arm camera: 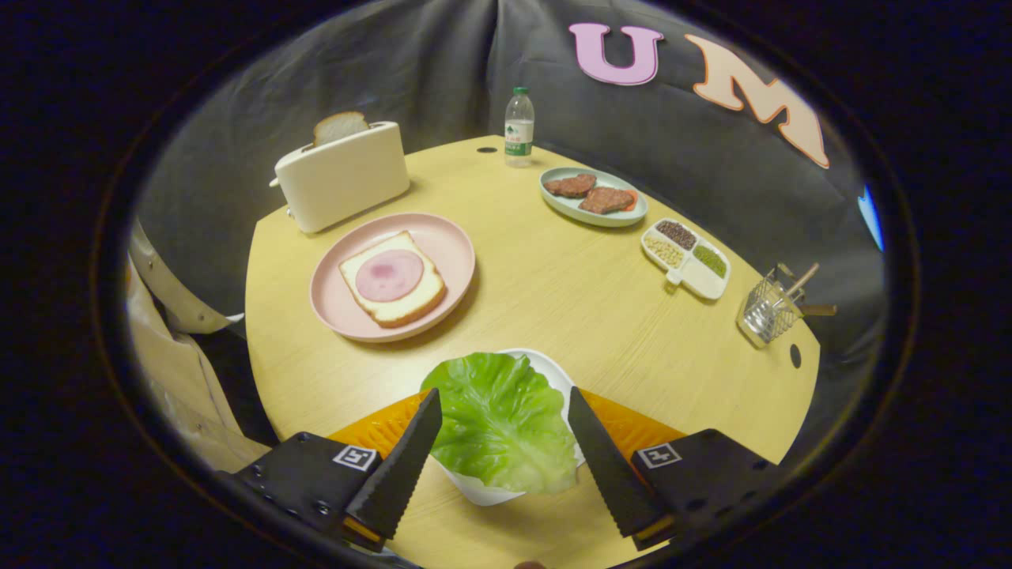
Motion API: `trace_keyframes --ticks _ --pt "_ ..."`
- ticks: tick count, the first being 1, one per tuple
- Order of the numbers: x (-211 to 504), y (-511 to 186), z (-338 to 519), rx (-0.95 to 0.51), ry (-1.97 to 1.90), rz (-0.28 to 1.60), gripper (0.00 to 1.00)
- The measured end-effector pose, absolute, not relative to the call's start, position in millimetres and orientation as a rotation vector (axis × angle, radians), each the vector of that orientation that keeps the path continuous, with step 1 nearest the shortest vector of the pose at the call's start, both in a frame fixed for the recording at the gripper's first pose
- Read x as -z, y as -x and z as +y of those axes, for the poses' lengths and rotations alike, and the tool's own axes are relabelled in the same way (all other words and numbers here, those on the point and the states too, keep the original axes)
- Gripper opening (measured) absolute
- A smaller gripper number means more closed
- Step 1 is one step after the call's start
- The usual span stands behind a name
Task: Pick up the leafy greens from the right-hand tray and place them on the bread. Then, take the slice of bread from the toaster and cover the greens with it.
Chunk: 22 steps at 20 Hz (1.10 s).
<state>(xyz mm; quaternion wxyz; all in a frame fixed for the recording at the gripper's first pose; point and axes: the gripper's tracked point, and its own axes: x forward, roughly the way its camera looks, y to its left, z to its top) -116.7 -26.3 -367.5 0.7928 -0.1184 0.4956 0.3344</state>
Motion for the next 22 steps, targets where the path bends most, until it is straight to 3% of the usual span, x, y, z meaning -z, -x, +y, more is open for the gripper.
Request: trace_keyframes --ticks 19,22 --pt "423 137 -30 -0.669 0.254 1.266 0.98" --pt "422 138 -29 -0.666 0.255 1.264 0.81"
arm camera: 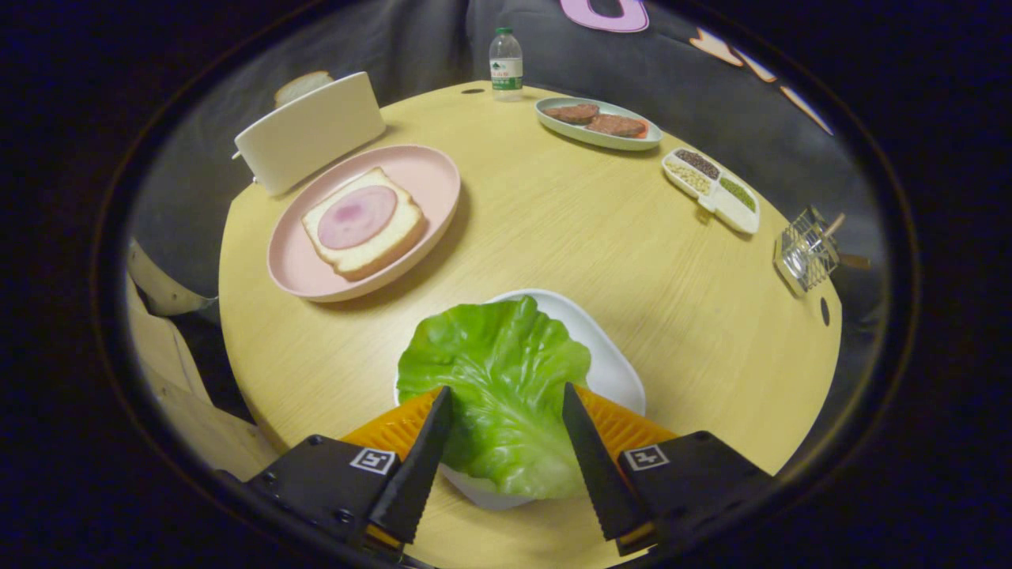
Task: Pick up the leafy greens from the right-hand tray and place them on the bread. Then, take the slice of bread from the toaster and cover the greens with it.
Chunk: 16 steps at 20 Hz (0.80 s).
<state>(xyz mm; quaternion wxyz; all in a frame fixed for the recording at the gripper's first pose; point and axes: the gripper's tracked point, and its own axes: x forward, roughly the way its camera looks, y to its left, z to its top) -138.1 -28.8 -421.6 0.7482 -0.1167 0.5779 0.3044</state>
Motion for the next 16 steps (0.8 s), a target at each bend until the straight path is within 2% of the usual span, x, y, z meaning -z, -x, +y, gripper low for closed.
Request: trace_keyframes --ticks 6,9,11,16 --pt "421 135 -28 -0.614 0.242 1.271 0.45" --pt "421 131 -28 -0.590 0.253 1.264 0.19" --pt "420 133 -29 -0.585 0.276 1.252 0.06" --pt "398 131 -21 -0.583 0.260 1.238 0.06"
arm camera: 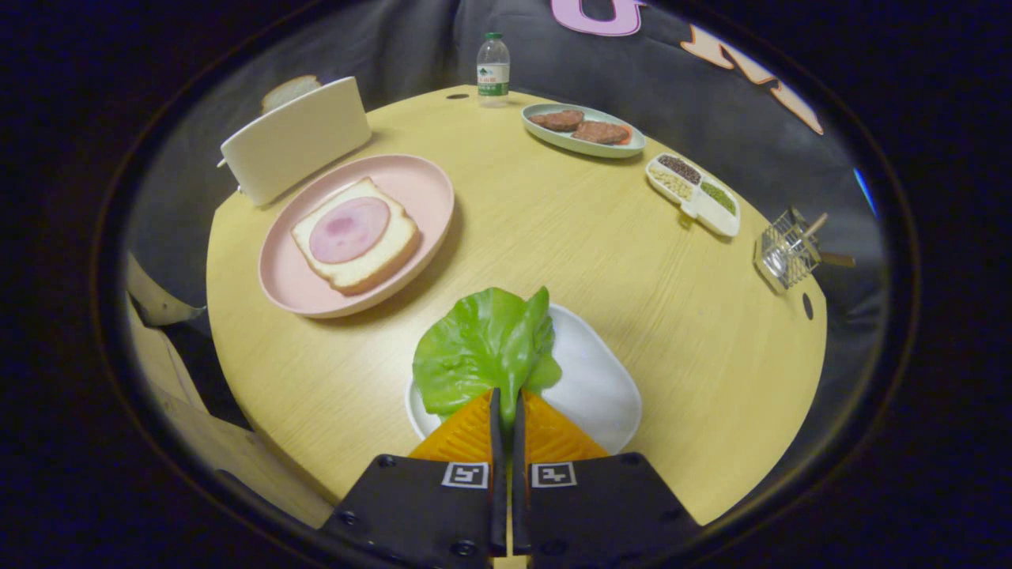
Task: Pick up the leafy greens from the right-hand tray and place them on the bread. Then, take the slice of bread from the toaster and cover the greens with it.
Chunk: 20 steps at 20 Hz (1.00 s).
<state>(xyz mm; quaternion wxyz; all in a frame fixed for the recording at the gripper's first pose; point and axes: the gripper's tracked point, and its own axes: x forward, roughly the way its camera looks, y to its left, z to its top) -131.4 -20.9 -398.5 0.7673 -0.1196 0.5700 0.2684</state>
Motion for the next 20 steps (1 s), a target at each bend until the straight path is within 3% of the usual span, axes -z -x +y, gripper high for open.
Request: trace_keyframes --ticks 11,20 --pt "333 110 38 -0.638 0.250 1.130 0.06" --pt "319 104 106 -0.733 0.262 1.096 0.06"
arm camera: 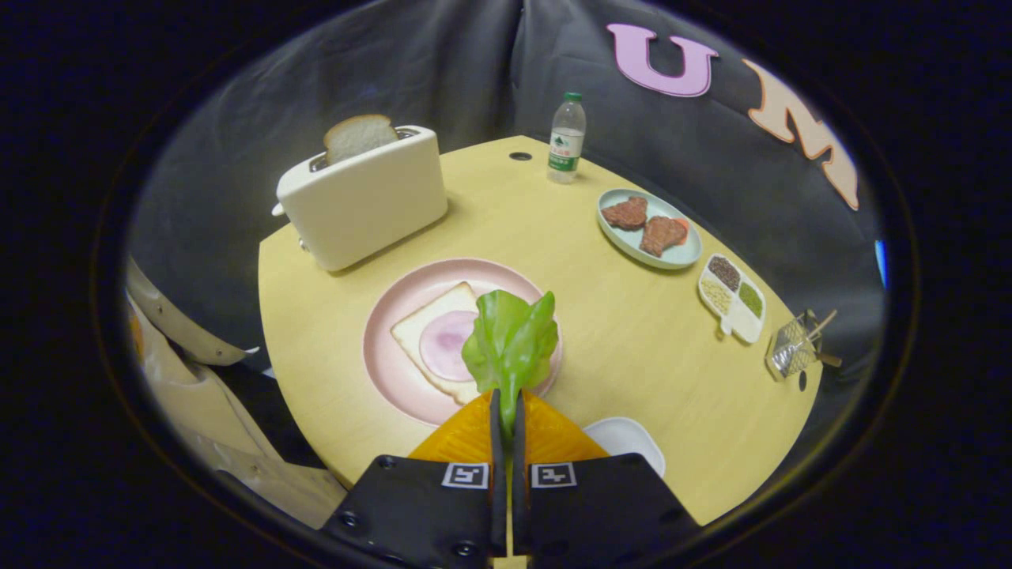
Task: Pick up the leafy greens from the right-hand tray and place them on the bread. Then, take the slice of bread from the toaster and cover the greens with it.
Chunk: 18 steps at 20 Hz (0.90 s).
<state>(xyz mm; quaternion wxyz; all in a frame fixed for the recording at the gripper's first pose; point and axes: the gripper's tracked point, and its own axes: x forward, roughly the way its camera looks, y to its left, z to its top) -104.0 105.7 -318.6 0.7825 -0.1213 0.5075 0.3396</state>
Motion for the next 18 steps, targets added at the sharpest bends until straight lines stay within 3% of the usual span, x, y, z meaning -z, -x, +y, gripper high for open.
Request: trace_keyframes --ticks 18 --pt "342 117 196 -0.895 0.267 1.149 0.06"
